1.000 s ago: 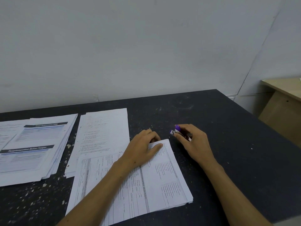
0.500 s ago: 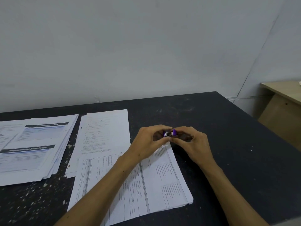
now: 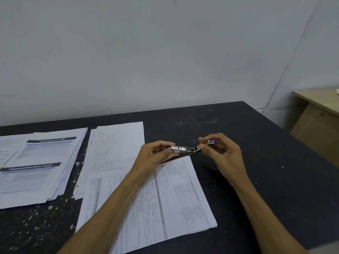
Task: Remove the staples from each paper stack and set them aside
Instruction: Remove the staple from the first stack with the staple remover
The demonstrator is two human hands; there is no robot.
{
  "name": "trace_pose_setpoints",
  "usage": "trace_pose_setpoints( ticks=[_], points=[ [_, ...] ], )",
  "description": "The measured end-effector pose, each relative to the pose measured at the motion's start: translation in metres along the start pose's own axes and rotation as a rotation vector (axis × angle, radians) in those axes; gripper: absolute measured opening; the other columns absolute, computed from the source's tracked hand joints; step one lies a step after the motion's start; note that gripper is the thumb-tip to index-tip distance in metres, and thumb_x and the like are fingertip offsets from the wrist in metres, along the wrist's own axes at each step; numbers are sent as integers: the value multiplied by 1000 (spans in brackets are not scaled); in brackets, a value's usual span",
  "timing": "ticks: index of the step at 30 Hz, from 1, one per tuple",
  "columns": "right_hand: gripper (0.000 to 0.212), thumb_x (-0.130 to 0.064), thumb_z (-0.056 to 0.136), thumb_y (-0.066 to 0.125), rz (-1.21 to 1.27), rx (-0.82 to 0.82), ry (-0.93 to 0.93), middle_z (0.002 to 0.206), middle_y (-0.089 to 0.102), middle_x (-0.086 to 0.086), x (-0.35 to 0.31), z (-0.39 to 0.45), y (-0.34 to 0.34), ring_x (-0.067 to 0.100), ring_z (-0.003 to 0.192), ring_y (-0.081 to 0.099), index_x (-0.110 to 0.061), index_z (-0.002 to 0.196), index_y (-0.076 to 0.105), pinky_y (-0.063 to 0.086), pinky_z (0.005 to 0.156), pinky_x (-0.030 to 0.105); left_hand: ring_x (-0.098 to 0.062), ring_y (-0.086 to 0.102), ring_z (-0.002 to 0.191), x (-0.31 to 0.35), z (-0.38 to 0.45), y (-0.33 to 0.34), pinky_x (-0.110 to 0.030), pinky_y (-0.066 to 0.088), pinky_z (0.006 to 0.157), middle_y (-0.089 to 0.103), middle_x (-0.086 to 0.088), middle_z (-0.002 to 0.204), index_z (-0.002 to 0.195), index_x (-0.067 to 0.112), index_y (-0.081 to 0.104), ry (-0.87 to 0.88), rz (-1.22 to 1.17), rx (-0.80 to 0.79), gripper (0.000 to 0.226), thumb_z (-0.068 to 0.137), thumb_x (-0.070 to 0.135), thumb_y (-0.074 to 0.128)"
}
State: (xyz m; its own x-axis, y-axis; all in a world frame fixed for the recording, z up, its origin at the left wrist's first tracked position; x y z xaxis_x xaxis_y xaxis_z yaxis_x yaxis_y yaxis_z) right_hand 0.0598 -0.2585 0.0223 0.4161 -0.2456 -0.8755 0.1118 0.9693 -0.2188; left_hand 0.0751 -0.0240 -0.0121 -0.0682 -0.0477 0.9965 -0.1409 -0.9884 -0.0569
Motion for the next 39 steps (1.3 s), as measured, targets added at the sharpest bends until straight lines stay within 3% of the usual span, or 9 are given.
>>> trace_pose_setpoints(
  ticks=[2,9,16,22,26,29,32,35,39],
  points=[
    [22,-15,86,81,-5,11,-13,108,77,-12,0,1,-2,5,105,73,-19,106,73,56,96,21,-17,77,102,0,0,-2,-21,61,78,80,1,106,117,14,75,-14,-23,15,22,96,8,68],
    [21,-21,87,80,-32,14,-52,110,76,-18,-3,0,0,5,107,72,-23,107,74,54,98,18,-18,76,104,-4,1,-8,-39,59,96,79,2,110,113,18,77,-35,-14,64,19,97,12,68],
    [33,-37,83,78,-165,-49,-91,114,74,-17,-4,-4,16,3,108,68,-42,116,73,53,98,19,-18,76,105,1,0,-5,-36,60,95,79,2,110,114,17,76,-20,8,40,19,97,13,68],
    [45,-42,85,70,-398,-91,-255,111,66,-16,-10,-5,37,0,102,57,-39,129,63,50,87,11,-19,77,102,15,0,5,-29,61,88,80,2,107,115,17,75,47,66,-33,18,97,15,69],
    [54,-29,88,78,-467,-92,-326,116,63,-6,-4,-5,41,9,102,57,-38,138,59,58,87,24,-22,77,102,20,-1,16,-34,61,92,80,-1,107,114,15,75,82,62,-81,18,99,12,67],
    [54,-23,88,79,-460,-90,-340,129,57,0,-4,-5,40,15,109,61,-34,137,62,57,92,26,-22,76,102,20,-2,23,-33,61,92,79,-2,108,114,12,75,72,35,-104,19,102,10,62],
    [56,-22,88,79,-479,-109,-333,127,62,0,-3,-5,40,10,108,62,-33,139,59,58,94,25,-25,75,106,18,-1,28,-35,60,96,79,-6,110,111,11,76,30,-51,-114,19,103,18,61],
    [54,-30,91,72,-506,-137,-335,118,66,-2,-3,-6,41,8,98,63,-33,142,55,57,89,19,-24,75,104,24,-3,31,-35,60,95,79,-3,107,110,13,77,59,2,-117,32,89,37,76],
    [56,-38,93,64,-544,-163,-348,113,60,-4,-6,-6,45,6,91,58,-35,146,48,47,81,3,-19,75,97,26,-2,31,-34,61,92,79,3,102,110,17,77,127,156,-67,42,76,41,83]
  ],
)
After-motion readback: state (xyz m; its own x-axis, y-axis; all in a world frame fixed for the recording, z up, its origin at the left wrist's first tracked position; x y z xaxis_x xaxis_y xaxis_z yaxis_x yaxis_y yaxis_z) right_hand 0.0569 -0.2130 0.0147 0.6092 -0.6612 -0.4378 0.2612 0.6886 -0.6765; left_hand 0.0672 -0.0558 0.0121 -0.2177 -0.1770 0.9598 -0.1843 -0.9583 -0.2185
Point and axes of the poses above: each hand's wrist, its own z-axis towards the middle knuckle, its own y-axis out of the palm, x = y × z, the point moved 8 cm from there along z, towards the middle knuckle
